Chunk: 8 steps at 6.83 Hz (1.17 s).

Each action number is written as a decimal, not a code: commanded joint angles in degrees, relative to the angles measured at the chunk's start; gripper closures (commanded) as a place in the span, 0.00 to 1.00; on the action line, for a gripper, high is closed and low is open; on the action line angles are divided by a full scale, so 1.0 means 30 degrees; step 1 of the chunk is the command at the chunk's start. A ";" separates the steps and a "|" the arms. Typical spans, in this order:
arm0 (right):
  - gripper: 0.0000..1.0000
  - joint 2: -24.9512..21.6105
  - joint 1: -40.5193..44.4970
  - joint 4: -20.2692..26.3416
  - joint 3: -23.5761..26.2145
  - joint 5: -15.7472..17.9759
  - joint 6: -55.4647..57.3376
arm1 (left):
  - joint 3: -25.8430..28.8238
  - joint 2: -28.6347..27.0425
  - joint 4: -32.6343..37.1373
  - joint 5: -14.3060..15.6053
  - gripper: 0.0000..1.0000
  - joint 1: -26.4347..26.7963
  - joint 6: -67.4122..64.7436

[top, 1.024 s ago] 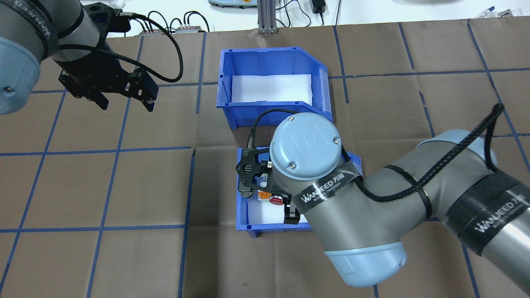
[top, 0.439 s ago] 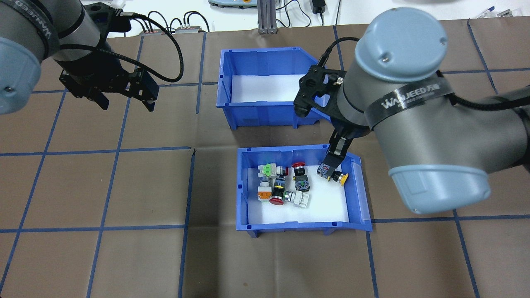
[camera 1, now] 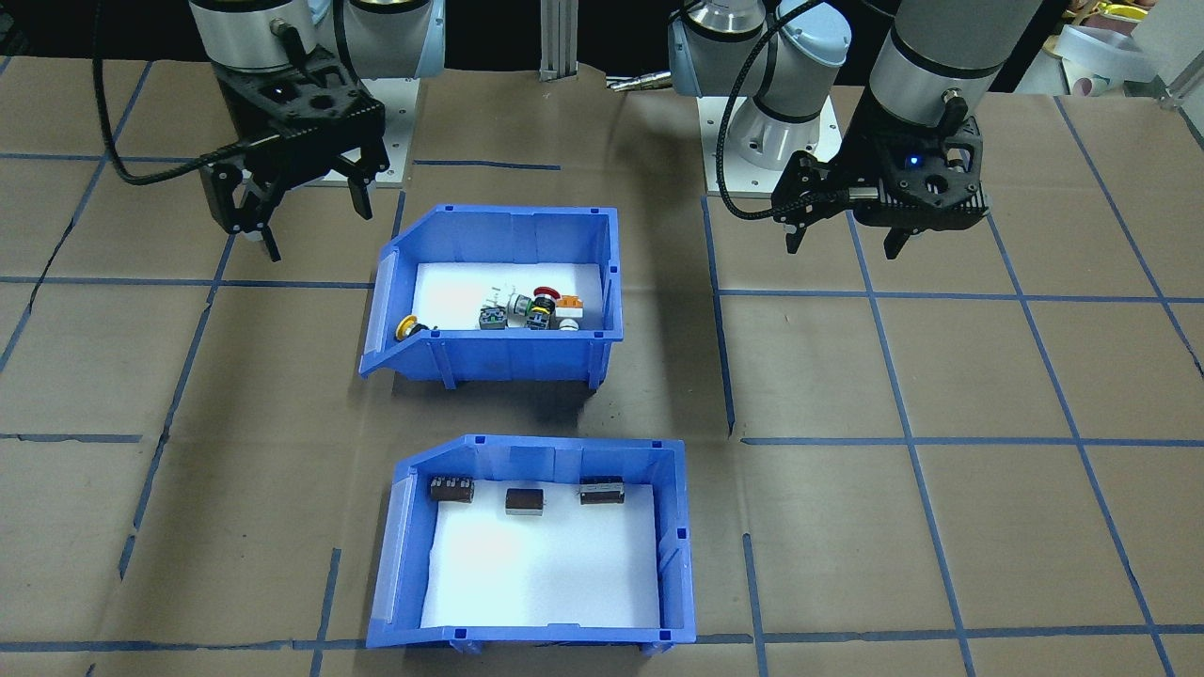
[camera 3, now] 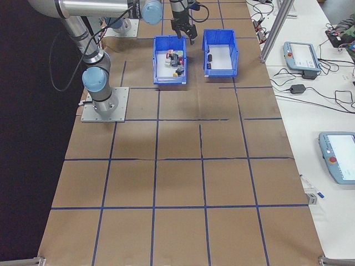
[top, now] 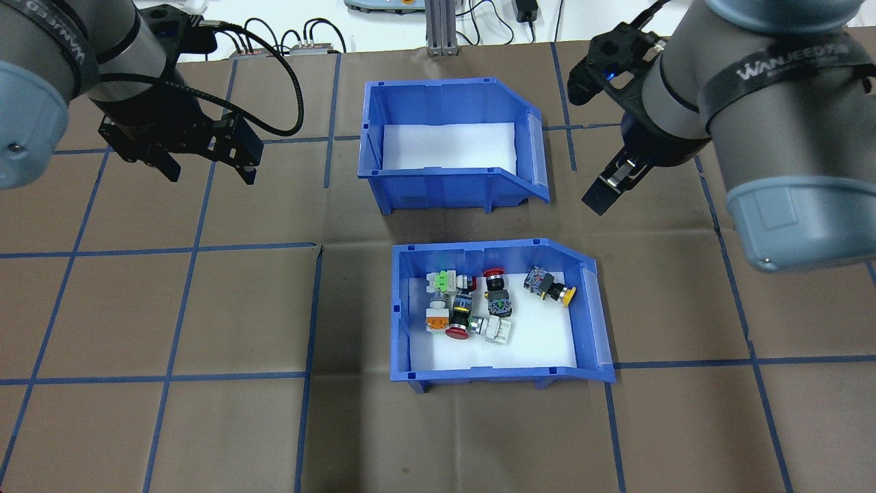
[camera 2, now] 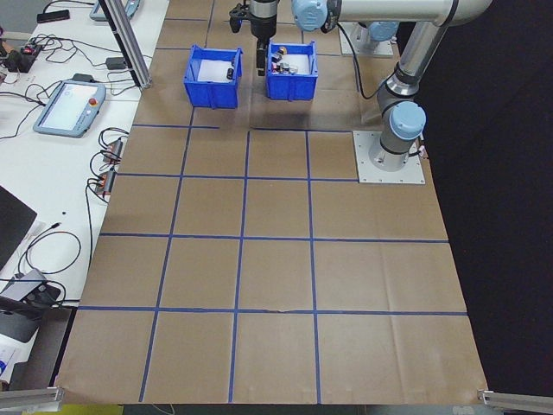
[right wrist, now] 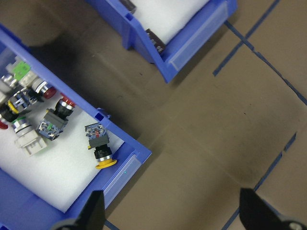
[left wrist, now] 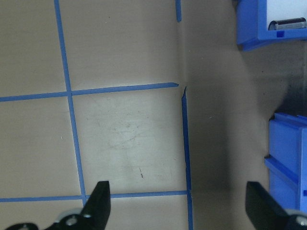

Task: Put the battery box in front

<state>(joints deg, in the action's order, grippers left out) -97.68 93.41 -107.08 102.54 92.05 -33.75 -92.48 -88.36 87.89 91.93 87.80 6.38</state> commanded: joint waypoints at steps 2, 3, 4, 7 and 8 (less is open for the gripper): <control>0.00 0.0827 -0.0638 0.0446 -0.0399 0.0021 0.8473 | 0.0034 -0.0076 0.0000 0.0000 0.01 0.0000 0.0013; 0.00 0.0975 -0.0609 0.1087 -0.0632 0.0021 0.9598 | 0.0034 -0.0076 0.0029 0.0000 0.01 0.0000 -0.0016; 0.00 0.1412 -0.0609 0.2341 -0.1330 0.0050 1.1495 | 0.0034 -0.0134 0.0029 0.0000 0.01 0.0000 0.0013; 0.00 0.2939 -0.0638 0.5982 -0.4032 -0.0008 1.3321 | 0.0034 -0.0281 0.0029 0.0030 0.01 0.0000 0.0013; 0.00 0.2969 -0.0609 0.6015 -0.3888 -0.0009 1.3417 | 0.0063 -0.0281 0.0029 0.0001 0.01 0.0000 0.0013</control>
<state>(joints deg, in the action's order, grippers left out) -89.24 91.51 -90.24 91.17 92.07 5.24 -92.34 -89.10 87.98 92.00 87.80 6.42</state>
